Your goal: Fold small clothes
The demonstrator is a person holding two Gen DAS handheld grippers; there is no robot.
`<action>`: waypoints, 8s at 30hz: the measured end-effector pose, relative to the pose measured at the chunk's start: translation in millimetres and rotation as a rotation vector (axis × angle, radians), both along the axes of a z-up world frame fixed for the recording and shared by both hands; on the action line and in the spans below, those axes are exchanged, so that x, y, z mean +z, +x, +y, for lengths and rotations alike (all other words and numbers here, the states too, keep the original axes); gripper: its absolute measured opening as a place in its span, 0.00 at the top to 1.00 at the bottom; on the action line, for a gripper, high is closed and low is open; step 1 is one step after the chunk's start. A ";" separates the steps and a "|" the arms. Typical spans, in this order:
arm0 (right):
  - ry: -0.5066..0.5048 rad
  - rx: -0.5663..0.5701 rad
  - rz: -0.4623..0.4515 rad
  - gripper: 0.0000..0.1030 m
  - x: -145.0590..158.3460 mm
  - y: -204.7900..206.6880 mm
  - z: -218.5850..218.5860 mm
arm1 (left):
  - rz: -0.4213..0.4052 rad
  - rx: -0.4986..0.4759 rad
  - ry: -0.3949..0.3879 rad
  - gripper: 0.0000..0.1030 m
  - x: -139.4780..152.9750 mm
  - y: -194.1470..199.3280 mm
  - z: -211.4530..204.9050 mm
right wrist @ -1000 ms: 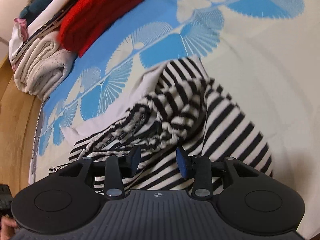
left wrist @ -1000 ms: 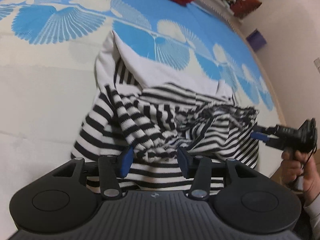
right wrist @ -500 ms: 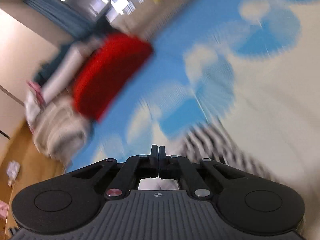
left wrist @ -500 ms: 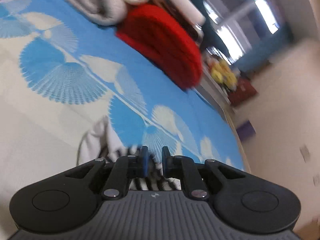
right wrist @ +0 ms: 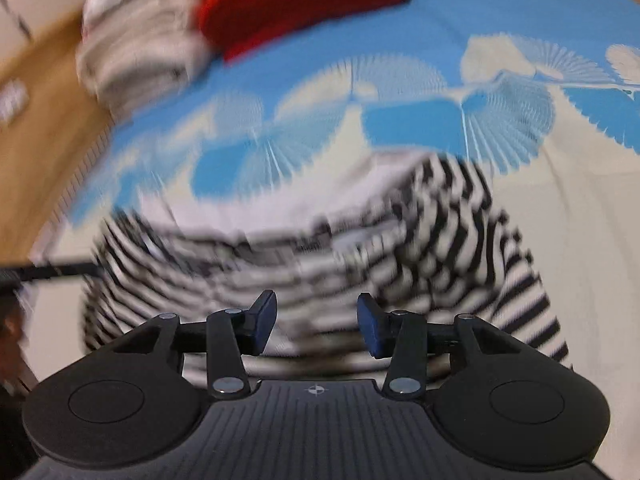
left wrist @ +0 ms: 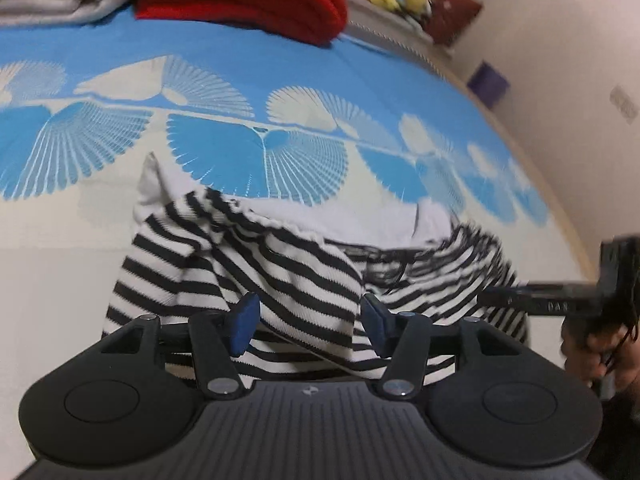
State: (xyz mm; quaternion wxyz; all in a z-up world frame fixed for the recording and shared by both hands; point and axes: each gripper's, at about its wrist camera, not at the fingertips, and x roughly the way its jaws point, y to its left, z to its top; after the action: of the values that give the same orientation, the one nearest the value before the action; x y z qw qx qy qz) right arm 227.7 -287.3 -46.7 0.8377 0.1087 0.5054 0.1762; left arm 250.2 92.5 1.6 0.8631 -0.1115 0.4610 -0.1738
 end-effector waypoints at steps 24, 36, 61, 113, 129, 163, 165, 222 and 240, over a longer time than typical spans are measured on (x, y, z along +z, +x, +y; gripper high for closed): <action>-0.185 -0.250 -0.324 0.97 14.1 62.4 34.8 | -0.047 0.268 0.034 0.75 -24.5 72.8 -9.8; -0.043 -0.275 -0.187 0.67 11.2 76.3 -6.1 | 0.044 0.417 -0.165 0.45 -16.3 77.9 77.1; -0.197 -0.374 -0.240 0.96 -19.8 110.7 -17.2 | -0.015 0.363 0.327 0.91 -60.4 95.8 48.1; -0.159 -0.481 0.146 1.00 -24.8 -39.7 -75.2 | 0.225 0.338 0.456 1.00 -36.9 -47.0 55.1; -0.073 -0.614 0.120 0.54 -18.1 -44.0 -99.3 | 0.159 0.436 0.396 0.65 -16.9 -44.7 57.4; -0.332 -0.371 0.216 0.67 -43.6 -27.3 -41.4 | 0.151 0.322 0.363 0.64 -28.5 -22.3 20.0; -0.311 -0.432 0.187 0.64 -35.1 -26.2 -44.9 | 0.127 0.339 0.344 0.64 -20.6 -29.8 23.8; -0.239 -0.369 -0.329 0.60 57.4 -65.0 -90.2 | 0.346 0.655 -0.199 0.37 -72.5 -79.3 90.2; -0.257 -0.435 -0.264 0.60 48.3 -66.4 -102.6 | 0.185 0.664 -0.180 0.88 -47.7 -81.1 97.5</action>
State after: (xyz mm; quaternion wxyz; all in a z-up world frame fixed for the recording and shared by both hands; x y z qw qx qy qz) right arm 161.2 -389.8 1.6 0.9214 0.0838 0.3747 -0.0606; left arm 169.1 190.0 -46.1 0.8139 -0.3458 0.4586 0.0871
